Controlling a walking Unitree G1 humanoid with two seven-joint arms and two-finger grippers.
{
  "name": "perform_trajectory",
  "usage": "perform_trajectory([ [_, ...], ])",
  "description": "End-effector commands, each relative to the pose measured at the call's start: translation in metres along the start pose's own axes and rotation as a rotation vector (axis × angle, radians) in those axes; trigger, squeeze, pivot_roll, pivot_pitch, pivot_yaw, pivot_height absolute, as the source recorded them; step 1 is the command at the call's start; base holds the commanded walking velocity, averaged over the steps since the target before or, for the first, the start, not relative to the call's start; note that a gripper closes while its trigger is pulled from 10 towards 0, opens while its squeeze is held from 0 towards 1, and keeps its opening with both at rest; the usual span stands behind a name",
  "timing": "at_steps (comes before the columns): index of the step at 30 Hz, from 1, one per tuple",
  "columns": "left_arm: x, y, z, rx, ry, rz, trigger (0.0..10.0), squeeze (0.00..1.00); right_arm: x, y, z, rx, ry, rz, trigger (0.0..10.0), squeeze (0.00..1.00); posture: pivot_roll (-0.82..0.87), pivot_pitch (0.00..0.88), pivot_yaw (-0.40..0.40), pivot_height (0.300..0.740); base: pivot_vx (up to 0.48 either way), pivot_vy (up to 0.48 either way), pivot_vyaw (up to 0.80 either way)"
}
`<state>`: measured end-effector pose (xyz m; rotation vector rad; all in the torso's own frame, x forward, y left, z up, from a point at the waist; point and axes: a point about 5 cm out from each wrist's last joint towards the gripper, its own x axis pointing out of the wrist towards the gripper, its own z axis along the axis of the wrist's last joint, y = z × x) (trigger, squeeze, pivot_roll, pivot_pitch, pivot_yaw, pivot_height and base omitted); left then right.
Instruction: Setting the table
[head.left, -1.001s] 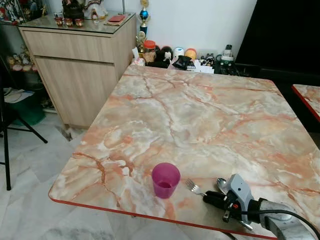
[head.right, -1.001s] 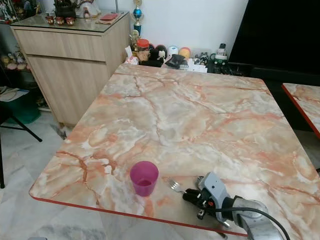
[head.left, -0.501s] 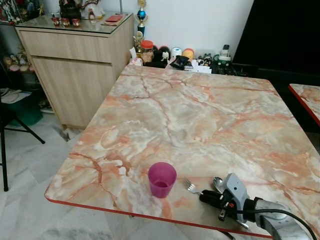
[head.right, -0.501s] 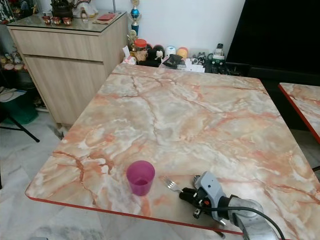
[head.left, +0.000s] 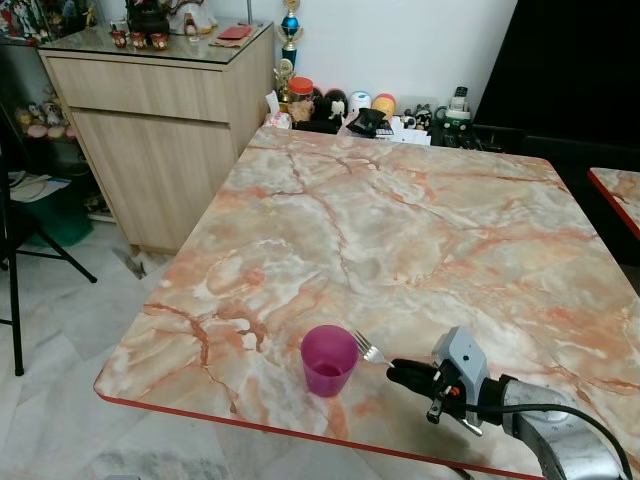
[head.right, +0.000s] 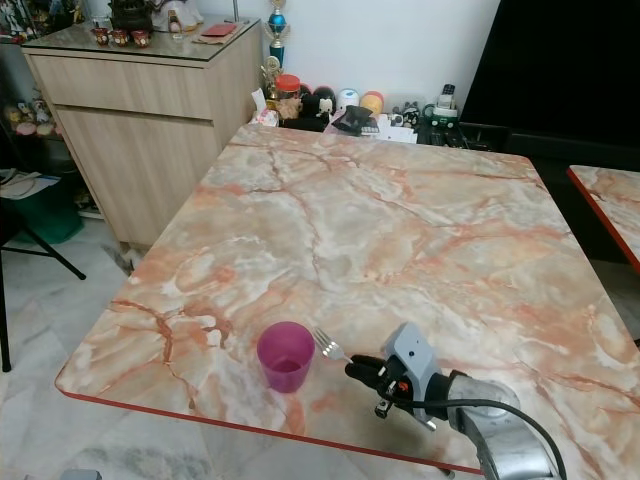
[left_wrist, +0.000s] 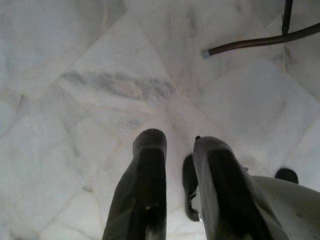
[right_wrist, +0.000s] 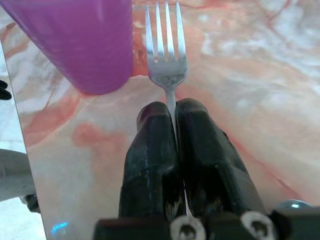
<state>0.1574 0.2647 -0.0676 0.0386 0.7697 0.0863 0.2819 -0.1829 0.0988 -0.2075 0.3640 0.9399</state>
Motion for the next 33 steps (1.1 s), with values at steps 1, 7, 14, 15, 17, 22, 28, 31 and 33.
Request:
perform_trajectory([
  [1, -0.002, -0.001, -0.008, -0.012, 0.038, -0.005, 10.0, 0.00, -0.006, -0.005, 0.009, -0.019, -0.017, -0.020, 10.0, 0.00, 0.12, 0.045, -0.041, 0.740, 0.000, 0.000, 0.00],
  [7, -0.003, -0.003, -0.011, -0.017, 0.041, -0.008, 10.0, 0.00, -0.015, -0.030, 0.043, -0.057, -0.110, -0.256, 10.0, 0.00, 0.12, 0.050, -0.044, 0.740, 0.000, 0.000, 0.00],
  [14, -0.005, 0.000, -0.013, -0.014, 0.044, 0.000, 10.0, 0.00, -0.027, -0.047, 0.065, 0.000, -0.343, -0.533, 10.0, 0.00, 0.12, 0.054, -0.042, 0.740, 0.000, 0.000, 0.00],
  [15, -0.005, 0.000, -0.013, -0.014, 0.044, 0.002, 10.0, 0.00, -0.028, -0.048, 0.066, 0.022, -0.368, -0.564, 10.0, 0.00, 0.12, 0.054, -0.040, 0.740, 0.000, 0.000, 0.00],
  [17, -0.005, 0.001, -0.013, -0.010, 0.045, 0.005, 10.0, 0.00, -0.031, -0.048, 0.069, 0.049, -0.415, -0.637, 10.0, 0.00, 0.12, 0.055, -0.039, 0.740, 0.000, 0.000, 0.00],
  [22, -0.006, 0.005, -0.012, 0.002, 0.041, 0.019, 10.0, 0.00, -0.036, -0.045, 0.061, 0.156, -0.525, -0.847, 10.0, 0.00, 0.11, 0.056, -0.040, 0.740, 0.000, 0.000, 0.00],
  [28, -0.008, 0.017, -0.010, 0.026, 0.033, 0.059, 10.0, 0.00, -0.042, -0.034, 0.036, 0.169, -0.479, -0.867, 10.0, 0.00, 0.10, 0.056, -0.030, 0.740, 0.000, 0.000, 0.00],
  [31, -0.009, 0.022, -0.008, 0.030, 0.020, 0.076, 10.0, 0.00, -0.044, -0.033, 0.031, 0.178, -0.479, -0.878, 10.0, 0.00, 0.10, 0.057, -0.029, 0.740, 0.000, 0.000, 0.00],
  [33, -0.009, 0.025, -0.004, 0.028, -0.003, 0.079, 10.0, 0.00, -0.044, -0.032, 0.026, 0.195, -0.474, -0.899, 10.0, 0.00, 0.11, 0.056, -0.028, 0.740, 0.000, 0.000, 0.00],
])
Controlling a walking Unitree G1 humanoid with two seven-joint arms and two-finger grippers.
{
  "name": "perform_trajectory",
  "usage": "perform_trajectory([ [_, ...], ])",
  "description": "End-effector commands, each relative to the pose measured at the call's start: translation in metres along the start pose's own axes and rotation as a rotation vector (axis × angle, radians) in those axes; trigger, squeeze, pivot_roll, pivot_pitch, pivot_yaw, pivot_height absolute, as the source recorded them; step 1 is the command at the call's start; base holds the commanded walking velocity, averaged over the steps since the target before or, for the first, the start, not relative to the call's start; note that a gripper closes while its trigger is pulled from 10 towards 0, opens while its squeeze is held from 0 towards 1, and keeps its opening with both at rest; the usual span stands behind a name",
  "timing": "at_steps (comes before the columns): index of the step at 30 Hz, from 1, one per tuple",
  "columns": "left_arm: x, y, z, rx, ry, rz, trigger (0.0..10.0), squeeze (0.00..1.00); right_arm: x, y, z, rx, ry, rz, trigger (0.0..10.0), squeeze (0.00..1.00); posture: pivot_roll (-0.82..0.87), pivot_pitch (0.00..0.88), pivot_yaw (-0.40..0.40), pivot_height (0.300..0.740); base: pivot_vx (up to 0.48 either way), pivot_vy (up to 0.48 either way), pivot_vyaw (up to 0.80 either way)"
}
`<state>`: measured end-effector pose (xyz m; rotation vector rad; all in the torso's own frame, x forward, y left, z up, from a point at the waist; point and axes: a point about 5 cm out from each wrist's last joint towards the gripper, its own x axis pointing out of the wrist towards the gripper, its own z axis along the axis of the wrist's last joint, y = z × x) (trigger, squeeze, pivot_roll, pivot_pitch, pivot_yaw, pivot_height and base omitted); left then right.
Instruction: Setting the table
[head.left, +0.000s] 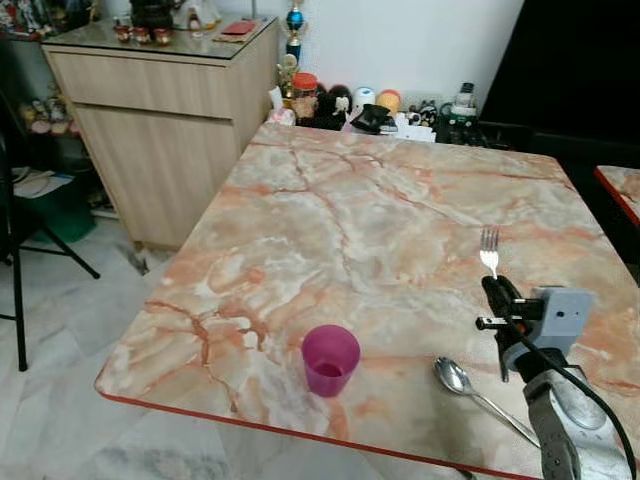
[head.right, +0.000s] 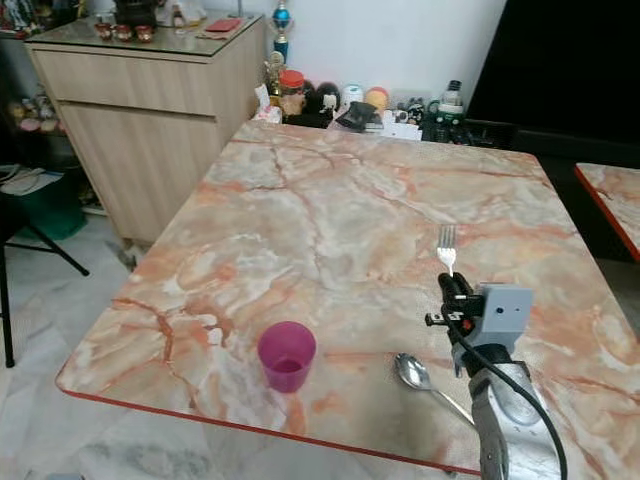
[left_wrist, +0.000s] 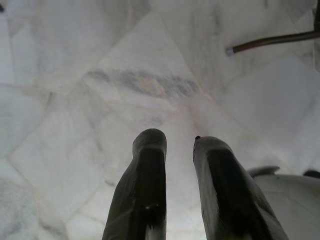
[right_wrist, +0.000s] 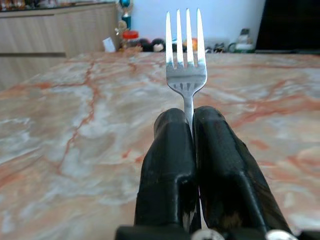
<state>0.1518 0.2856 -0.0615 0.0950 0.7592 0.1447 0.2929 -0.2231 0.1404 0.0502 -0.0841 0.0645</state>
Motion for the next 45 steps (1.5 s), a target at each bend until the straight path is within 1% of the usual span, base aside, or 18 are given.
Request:
perform_trajectory([
  [1, -0.002, 0.003, -0.003, 0.004, 0.001, -0.002, 10.0, 0.00, -0.003, -0.002, 0.000, -0.003, -0.010, -0.022, 10.0, 0.00, 0.10, 0.055, -0.027, 0.740, 0.000, 0.000, 0.00],
  [3, -0.002, 0.002, -0.001, 0.007, -0.007, -0.021, 10.0, 0.00, -0.003, -0.002, -0.001, -0.010, -0.005, -0.030, 10.0, 0.00, 0.10, 0.052, -0.028, 0.740, 0.000, 0.000, 0.00],
  [4, -0.002, -0.001, -0.001, 0.024, -0.006, -0.059, 10.0, 0.00, -0.003, -0.001, -0.002, -0.001, -0.007, -0.035, 10.0, 0.00, 0.10, 0.051, -0.028, 0.740, 0.000, 0.000, 0.00],
  [5, -0.001, -0.005, -0.001, 0.069, -0.003, -0.098, 10.0, 0.00, -0.003, -0.001, -0.003, 0.006, -0.009, -0.038, 10.0, 0.00, 0.10, 0.048, -0.027, 0.740, 0.000, 0.000, 0.00],
  [6, -0.001, -0.005, -0.001, 0.069, -0.003, -0.098, 10.0, 0.00, -0.003, -0.001, -0.003, 0.006, -0.009, -0.038, 10.0, 0.00, 0.10, 0.048, -0.027, 0.740, 0.000, 0.000, 0.00],
  [7, -0.002, -0.007, -0.001, 0.099, -0.003, -0.117, 10.0, 0.00, -0.003, -0.001, -0.003, 0.002, -0.011, -0.039, 10.0, 0.00, 0.10, 0.048, -0.027, 0.740, 0.000, 0.000, 0.00],
  [10, -0.001, -0.008, 0.000, 0.084, -0.019, -0.122, 10.0, 0.00, -0.002, -0.001, 0.000, 0.010, -0.026, -0.043, 10.0, 0.00, 0.10, 0.043, -0.026, 0.740, 0.000, 0.000, 0.00],
  [12, -0.001, -0.009, 0.001, 0.063, -0.024, -0.114, 10.0, 0.00, 0.000, -0.001, 0.001, -0.004, -0.037, -0.060, 10.0, 0.00, 0.10, 0.041, -0.027, 0.740, 0.000, -0.456, 0.00],
  [18, 0.000, -0.018, 0.000, 0.057, -0.029, -0.133, 10.0, 0.00, 0.000, 0.000, 0.001, 0.004, -0.050, -0.080, 10.0, 0.00, 0.10, 0.037, -0.028, 0.740, 0.000, -0.465, 0.00],
  [26, -0.001, -0.019, -0.003, 0.058, -0.020, -0.139, 10.0, 0.00, 0.001, -0.001, 0.003, 0.004, -0.062, -0.089, 10.0, 0.00, 0.09, 0.023, -0.030, 0.740, 0.000, -0.465, 0.00],
  [30, 0.000, -0.019, -0.001, 0.060, -0.024, -0.139, 10.0, 0.00, 0.004, 0.002, 0.005, -0.001, -0.072, -0.081, 10.0, 0.00, 0.09, 0.017, -0.032, 0.740, 0.000, -0.465, 0.00],
  [39, 0.001, -0.021, 0.000, 0.064, -0.029, -0.148, 10.0, 0.00, 0.006, 0.003, 0.005, 0.025, -0.076, -0.093, 10.0, 0.00, 0.09, 0.010, -0.033, 0.740, 0.000, -0.465, 0.00],
  [45, 0.001, -0.021, 0.002, 0.062, -0.032, -0.147, 10.0, 0.00, 0.007, 0.006, 0.006, 0.037, -0.087, -0.095, 10.0, 0.00, 0.09, 0.026, -0.025, 0.740, 0.000, -0.465, -0.69],
])
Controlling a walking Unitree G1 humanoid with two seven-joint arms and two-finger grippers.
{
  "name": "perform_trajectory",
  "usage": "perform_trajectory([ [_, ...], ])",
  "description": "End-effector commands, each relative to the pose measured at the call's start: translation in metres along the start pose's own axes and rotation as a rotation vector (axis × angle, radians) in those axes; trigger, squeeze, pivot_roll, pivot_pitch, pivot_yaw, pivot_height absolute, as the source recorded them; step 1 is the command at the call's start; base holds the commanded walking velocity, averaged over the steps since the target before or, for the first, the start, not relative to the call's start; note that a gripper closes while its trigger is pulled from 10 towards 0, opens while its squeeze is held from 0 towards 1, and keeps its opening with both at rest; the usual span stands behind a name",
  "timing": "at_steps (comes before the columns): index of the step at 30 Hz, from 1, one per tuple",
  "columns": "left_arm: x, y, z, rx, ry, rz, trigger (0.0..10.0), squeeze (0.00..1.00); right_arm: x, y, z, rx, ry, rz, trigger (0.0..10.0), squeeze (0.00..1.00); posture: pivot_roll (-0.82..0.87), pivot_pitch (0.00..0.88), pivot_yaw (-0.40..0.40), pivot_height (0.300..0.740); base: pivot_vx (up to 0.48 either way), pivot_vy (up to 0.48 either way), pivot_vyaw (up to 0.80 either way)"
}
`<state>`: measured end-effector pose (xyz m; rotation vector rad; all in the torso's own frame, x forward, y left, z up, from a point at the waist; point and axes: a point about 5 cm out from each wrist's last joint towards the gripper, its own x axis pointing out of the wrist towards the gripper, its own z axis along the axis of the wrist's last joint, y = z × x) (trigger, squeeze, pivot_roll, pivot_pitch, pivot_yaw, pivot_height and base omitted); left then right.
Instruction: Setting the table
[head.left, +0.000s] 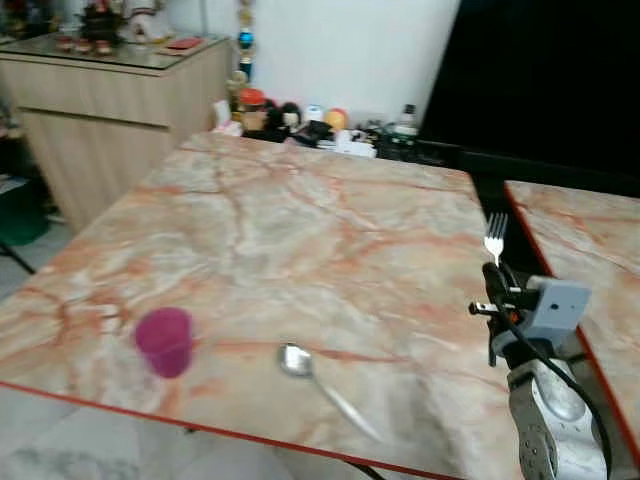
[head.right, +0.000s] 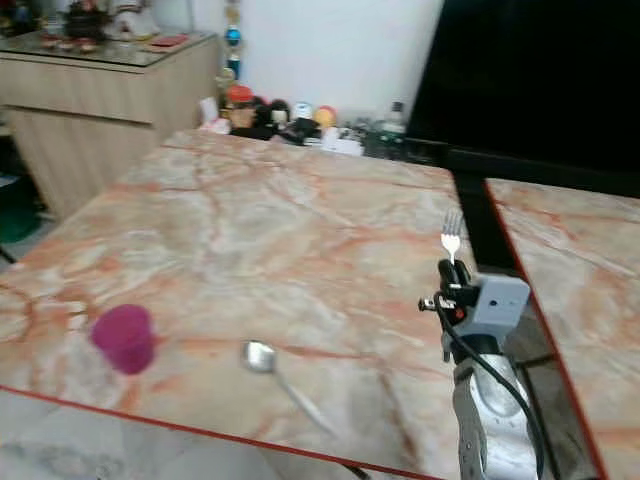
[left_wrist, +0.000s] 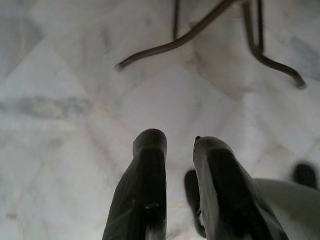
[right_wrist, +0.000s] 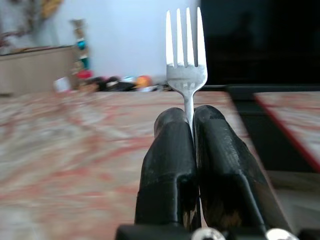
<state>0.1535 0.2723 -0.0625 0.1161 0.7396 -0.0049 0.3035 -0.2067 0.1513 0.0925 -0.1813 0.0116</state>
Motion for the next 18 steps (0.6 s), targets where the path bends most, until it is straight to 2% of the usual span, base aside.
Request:
perform_trajectory([
  [1, 0.0028, -0.0074, 0.0014, -0.010, -0.005, -0.018, 10.0, 0.00, -0.0061, -0.0106, -0.0028, -0.003, 0.008, -0.046, 10.0, 0.00, 0.09, 0.029, -0.026, 0.740, 0.000, -0.465, 0.00],
  [18, 0.0039, -0.0078, 0.0024, -0.024, -0.007, -0.005, 10.0, 0.00, -0.0034, -0.0081, -0.0020, -0.003, -0.003, -0.052, 10.0, 0.00, 0.09, 0.045, -0.029, 0.740, 0.000, -0.465, 0.00],
])
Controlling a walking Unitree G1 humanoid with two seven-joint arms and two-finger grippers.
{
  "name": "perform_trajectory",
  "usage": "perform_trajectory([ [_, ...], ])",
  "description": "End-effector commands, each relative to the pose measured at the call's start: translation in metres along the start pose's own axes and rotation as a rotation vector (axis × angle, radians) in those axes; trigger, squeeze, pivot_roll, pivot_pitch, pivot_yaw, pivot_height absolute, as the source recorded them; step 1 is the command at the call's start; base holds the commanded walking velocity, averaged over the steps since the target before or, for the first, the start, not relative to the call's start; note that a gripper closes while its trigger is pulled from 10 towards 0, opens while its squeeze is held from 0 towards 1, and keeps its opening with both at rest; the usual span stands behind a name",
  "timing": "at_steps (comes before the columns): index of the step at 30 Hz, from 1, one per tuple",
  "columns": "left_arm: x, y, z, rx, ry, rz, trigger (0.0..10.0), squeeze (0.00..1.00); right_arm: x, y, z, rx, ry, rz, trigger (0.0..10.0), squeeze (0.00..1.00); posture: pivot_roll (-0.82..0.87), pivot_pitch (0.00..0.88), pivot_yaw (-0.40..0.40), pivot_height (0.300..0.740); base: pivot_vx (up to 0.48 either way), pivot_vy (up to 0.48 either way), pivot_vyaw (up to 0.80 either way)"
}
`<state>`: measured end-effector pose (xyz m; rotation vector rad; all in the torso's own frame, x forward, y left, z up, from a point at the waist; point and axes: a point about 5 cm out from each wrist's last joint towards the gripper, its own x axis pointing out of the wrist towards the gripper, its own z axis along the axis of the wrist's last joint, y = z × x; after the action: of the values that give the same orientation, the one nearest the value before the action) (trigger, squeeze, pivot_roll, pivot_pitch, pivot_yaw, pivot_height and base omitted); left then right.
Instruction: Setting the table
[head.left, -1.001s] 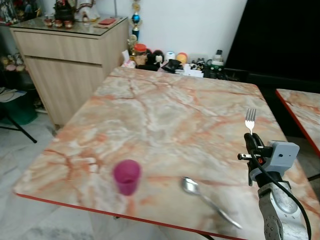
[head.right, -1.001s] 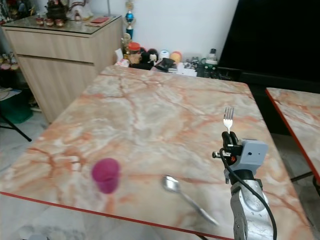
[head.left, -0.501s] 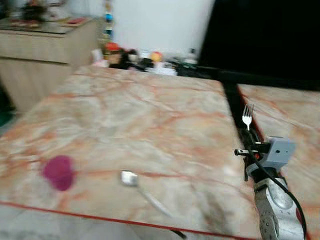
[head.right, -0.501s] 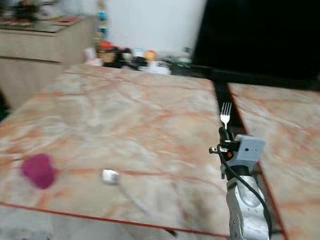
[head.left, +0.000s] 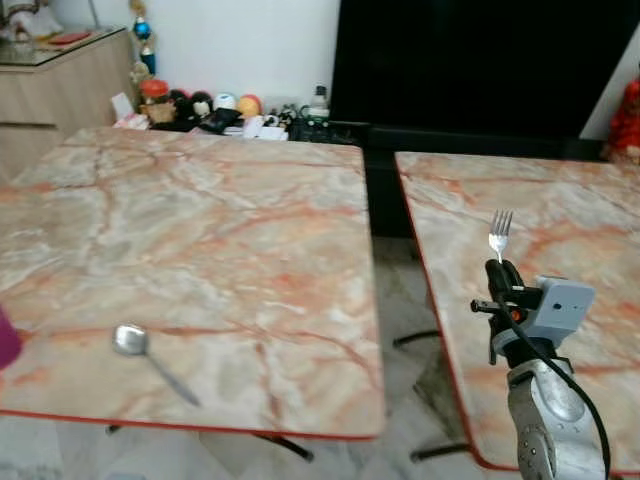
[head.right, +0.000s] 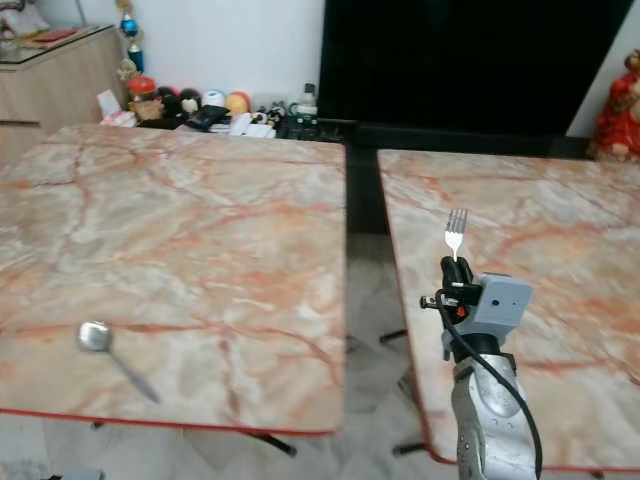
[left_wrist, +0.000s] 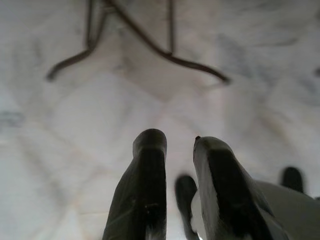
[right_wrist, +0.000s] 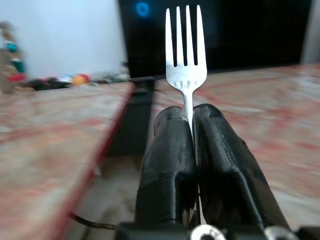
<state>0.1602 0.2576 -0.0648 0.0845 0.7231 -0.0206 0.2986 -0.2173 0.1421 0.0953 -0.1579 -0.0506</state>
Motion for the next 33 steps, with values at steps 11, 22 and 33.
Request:
perform_trajectory([
  [11, -0.003, 0.005, -0.004, -0.013, 0.014, 0.025, 10.0, 0.00, 0.007, 0.003, 0.010, -0.013, -0.035, 0.016, 10.0, 0.00, 0.08, 0.067, -0.034, 0.740, 0.000, -0.465, 0.00],
  [22, -0.003, 0.004, -0.006, -0.017, 0.020, 0.026, 10.0, 0.00, 0.008, 0.003, 0.011, -0.020, -0.036, 0.014, 10.0, 0.00, 0.08, 0.074, -0.035, 0.740, 0.000, -0.465, 0.00],
  [33, -0.003, 0.005, -0.006, -0.016, 0.019, 0.029, 10.0, 0.00, 0.009, -0.001, 0.016, -0.029, -0.052, 0.002, 10.0, 0.00, 0.08, 0.071, -0.034, 0.740, 0.000, -0.465, 0.00],
])
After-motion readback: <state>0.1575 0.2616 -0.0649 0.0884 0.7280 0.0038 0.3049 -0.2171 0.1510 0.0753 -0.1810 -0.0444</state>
